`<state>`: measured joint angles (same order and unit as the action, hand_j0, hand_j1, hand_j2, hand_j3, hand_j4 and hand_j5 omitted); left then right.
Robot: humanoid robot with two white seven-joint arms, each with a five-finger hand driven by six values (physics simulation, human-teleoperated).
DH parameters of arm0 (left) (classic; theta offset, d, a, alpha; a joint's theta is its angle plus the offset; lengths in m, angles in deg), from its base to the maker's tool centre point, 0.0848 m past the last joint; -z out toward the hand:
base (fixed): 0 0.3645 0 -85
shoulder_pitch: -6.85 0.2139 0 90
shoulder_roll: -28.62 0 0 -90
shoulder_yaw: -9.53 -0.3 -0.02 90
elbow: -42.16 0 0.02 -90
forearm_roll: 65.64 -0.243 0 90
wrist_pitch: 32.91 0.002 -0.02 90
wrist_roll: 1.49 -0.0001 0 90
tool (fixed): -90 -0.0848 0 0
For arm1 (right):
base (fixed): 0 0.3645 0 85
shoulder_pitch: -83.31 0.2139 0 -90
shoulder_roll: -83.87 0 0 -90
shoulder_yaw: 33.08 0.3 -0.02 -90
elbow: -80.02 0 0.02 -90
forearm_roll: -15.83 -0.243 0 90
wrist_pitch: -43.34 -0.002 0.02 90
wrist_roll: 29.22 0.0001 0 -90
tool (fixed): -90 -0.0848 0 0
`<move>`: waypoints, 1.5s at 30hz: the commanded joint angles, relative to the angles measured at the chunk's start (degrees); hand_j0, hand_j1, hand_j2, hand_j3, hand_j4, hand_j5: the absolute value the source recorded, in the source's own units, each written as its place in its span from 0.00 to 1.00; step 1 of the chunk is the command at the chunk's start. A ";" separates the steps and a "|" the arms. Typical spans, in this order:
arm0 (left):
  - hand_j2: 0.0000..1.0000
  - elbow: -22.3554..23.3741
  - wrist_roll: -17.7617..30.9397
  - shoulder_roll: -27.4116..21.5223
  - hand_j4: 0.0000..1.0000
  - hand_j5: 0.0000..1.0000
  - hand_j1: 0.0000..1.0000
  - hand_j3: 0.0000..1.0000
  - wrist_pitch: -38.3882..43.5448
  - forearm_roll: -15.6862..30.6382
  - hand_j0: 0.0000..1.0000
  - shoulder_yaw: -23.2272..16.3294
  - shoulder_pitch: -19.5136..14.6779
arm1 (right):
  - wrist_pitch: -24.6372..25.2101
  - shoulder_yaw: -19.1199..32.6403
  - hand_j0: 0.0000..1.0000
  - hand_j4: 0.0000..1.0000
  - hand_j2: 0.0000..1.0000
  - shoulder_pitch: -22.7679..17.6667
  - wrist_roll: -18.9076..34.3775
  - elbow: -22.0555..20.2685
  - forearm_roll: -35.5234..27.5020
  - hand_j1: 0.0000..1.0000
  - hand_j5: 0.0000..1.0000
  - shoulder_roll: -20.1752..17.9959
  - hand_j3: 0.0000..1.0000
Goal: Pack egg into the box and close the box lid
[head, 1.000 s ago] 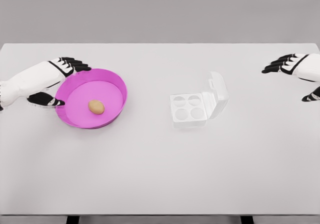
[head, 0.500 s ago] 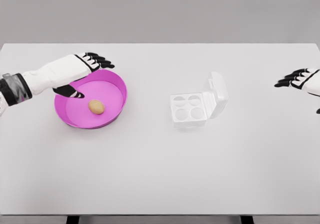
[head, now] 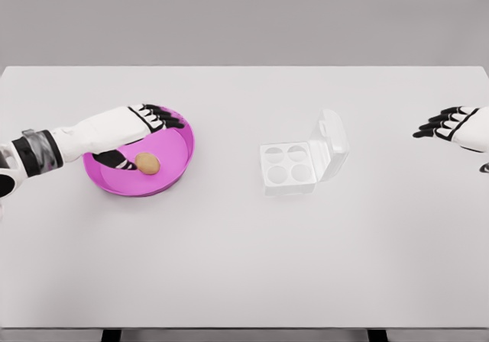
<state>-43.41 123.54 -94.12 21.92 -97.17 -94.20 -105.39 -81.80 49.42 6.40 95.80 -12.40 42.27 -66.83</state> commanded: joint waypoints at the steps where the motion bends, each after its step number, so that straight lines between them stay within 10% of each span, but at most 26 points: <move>1: 0.97 0.14 -0.03 -0.47 0.97 0.97 0.97 0.97 0.17 0.33 0.97 0.02 0.00 | 0.14 -0.85 1.00 1.00 1.00 0.00 -0.02 0.13 1.24 1.00 1.00 0.41 1.00; 11: 0.82 1.37 -0.03 -1.18 0.82 0.82 0.82 0.82 0.17 0.07 0.82 0.02 1.14 | 0.14 -1.91 1.00 1.00 1.00 1.58 -0.02 3.12 5.64 1.00 1.00 5.15 1.00; 36: 0.78 3.48 -0.03 -1.09 0.78 0.78 0.78 0.78 0.17 -2.83 0.78 -2.53 1.06 | 0.14 -2.96 1.00 1.00 1.00 2.11 -0.02 5.58 7.66 1.00 1.00 5.86 1.00; 45: 0.76 3.57 -0.03 -0.83 0.76 0.76 0.76 0.76 0.17 -3.10 0.76 -2.97 0.88 | 0.14 -2.96 1.00 1.00 1.00 5.01 -0.02 5.58 7.92 1.00 1.00 11.57 1.00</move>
<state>-39.84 123.54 -95.00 21.93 -100.56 -97.14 -104.51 -81.81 46.48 11.41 95.80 -6.85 50.31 -55.59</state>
